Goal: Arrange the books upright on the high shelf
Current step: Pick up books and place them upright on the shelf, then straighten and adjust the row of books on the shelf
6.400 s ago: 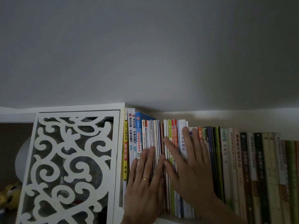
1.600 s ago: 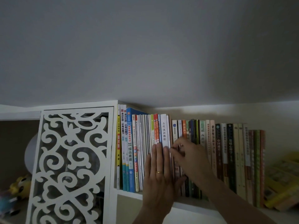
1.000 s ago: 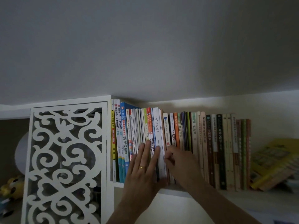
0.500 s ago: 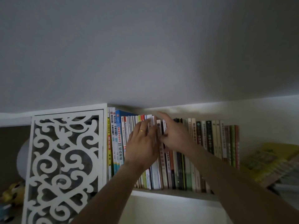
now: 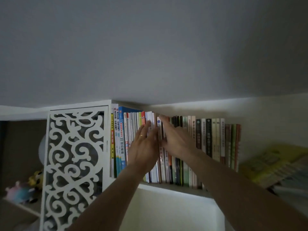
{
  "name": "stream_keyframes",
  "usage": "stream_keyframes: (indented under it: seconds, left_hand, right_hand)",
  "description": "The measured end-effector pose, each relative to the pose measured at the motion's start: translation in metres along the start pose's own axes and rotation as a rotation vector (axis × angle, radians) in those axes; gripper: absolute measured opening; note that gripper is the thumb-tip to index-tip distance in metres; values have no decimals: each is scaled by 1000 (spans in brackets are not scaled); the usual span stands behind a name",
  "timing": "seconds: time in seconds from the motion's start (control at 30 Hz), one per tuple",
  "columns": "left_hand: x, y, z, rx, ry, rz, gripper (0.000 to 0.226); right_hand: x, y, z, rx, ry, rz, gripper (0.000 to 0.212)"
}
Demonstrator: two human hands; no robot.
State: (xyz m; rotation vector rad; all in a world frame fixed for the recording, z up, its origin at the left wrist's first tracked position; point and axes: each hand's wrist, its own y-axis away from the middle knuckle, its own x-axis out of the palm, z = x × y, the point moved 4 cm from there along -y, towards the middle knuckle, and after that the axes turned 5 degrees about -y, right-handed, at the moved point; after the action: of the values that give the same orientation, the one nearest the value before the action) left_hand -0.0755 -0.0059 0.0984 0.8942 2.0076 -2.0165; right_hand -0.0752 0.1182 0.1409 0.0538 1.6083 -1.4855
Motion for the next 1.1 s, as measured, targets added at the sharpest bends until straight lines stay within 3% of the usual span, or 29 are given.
stream_keyframes:
  seconds: [0.23, 0.4, 0.53, 0.63, 0.73, 0.8, 0.87, 1.0, 1.1]
  left_hand:
    - [0, 39, -103, 84, 112, -138, 60]
    - [11, 48, -205, 247, 169, -152, 59]
    - [24, 65, -280, 366, 165, -93, 55]
    - [40, 76, -317, 373, 181, -27, 67]
    - [57, 80, -335, 334, 98, 64, 83]
    - [65, 79, -337, 337, -12, 72, 88]
    - [72, 75, -334, 350, -98, 61, 90]
    - [92, 70, -326, 334, -39, 245, 95]
    - [96, 67, -323, 308, -52, 213, 103]
  right_hand:
    - [-60, 103, -45, -61, 133, -137, 53]
    - [-119, 161, -109, -5, 450, -329, 44]
    - [-178, 222, -179, 211, 567, -448, 40]
    - [-219, 265, -219, 512, 624, -493, 45]
    - [-237, 290, -261, 974, 327, -274, 64]
    - [-234, 296, -283, 1146, 74, -110, 79]
    - [-226, 289, -292, 1125, -119, -58, 81]
    - [-217, 272, -301, 1046, -310, -145, 66]
    - [-210, 259, -303, 1033, -423, -214, 73]
